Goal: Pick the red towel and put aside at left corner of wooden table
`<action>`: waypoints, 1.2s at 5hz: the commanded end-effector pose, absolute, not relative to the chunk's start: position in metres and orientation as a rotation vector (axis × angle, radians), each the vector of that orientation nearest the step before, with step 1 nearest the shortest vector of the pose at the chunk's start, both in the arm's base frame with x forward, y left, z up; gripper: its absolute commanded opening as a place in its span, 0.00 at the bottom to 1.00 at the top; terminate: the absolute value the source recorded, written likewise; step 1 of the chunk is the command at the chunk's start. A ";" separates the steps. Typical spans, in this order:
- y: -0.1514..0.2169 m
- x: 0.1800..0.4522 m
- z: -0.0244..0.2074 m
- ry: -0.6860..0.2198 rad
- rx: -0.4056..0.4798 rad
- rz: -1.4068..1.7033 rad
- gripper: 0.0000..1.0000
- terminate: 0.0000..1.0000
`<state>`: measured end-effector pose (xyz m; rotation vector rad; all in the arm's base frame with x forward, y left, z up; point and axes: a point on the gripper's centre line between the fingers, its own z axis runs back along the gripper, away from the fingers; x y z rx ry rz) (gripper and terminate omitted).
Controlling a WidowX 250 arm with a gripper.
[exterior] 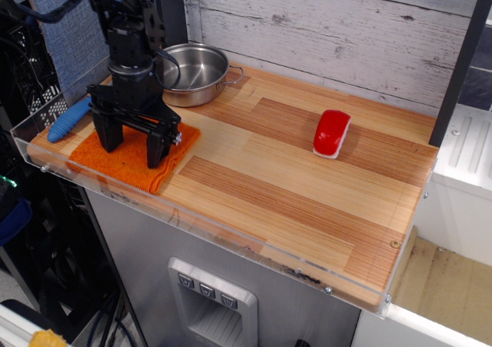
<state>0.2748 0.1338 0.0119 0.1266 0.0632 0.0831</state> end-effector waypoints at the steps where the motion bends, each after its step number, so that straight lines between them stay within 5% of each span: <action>1: 0.125 0.286 0.067 -0.070 0.102 0.037 1.00 0.00; 6: 0.112 0.292 0.144 -0.148 0.126 -0.116 1.00 0.00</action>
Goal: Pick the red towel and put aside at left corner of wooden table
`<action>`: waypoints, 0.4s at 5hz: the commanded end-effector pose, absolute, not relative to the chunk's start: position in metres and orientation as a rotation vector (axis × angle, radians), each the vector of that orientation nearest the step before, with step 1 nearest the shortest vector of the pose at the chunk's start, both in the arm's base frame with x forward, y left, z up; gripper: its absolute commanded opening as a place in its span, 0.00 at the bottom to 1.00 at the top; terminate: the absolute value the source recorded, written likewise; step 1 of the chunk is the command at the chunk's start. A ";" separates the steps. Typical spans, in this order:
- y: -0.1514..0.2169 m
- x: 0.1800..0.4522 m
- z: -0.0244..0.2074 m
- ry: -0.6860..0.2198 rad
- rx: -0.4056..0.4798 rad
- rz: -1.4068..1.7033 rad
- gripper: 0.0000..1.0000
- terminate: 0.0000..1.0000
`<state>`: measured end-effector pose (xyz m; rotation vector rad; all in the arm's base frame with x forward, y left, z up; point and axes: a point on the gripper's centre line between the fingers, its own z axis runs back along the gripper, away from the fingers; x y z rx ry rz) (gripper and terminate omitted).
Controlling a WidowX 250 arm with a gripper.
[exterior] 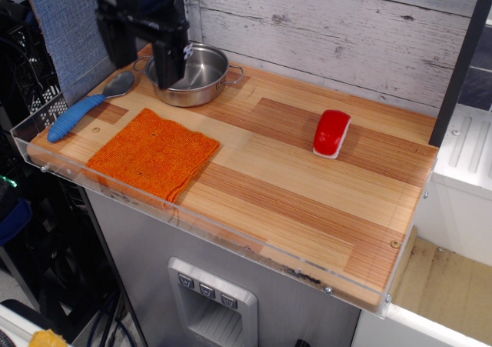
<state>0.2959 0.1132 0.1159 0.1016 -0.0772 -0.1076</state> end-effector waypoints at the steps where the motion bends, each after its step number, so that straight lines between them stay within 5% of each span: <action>1: 0.114 0.287 0.145 -0.132 0.141 -0.092 1.00 0.00; 2: 0.118 0.283 0.148 -0.104 0.134 -0.080 1.00 0.00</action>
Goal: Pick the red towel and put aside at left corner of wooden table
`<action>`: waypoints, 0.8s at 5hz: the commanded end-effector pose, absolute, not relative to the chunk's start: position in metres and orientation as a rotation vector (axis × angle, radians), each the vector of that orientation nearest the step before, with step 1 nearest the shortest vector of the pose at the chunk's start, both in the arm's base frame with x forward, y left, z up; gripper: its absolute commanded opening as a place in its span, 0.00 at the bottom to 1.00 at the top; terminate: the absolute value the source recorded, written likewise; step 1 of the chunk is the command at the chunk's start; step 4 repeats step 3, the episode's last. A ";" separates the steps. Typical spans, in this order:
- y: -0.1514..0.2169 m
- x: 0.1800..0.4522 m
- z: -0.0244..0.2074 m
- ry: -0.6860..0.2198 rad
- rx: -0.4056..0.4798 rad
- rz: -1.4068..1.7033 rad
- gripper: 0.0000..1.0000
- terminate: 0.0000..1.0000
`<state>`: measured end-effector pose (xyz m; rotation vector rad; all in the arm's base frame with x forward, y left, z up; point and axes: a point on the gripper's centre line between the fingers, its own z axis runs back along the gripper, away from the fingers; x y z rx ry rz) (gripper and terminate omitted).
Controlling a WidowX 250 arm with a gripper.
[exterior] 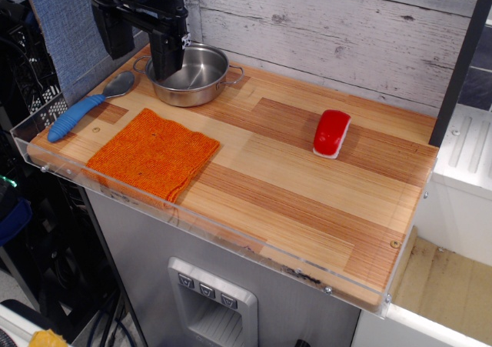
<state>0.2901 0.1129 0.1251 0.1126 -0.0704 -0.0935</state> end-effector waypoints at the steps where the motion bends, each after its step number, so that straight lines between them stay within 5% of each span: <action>1: 0.121 0.283 0.147 0.017 0.112 -0.146 1.00 0.00; 2: 0.121 0.283 0.147 0.017 0.112 -0.146 1.00 0.00; 3: 0.121 0.283 0.147 0.017 0.112 -0.146 1.00 1.00; 4: 0.121 0.283 0.147 0.017 0.112 -0.146 1.00 1.00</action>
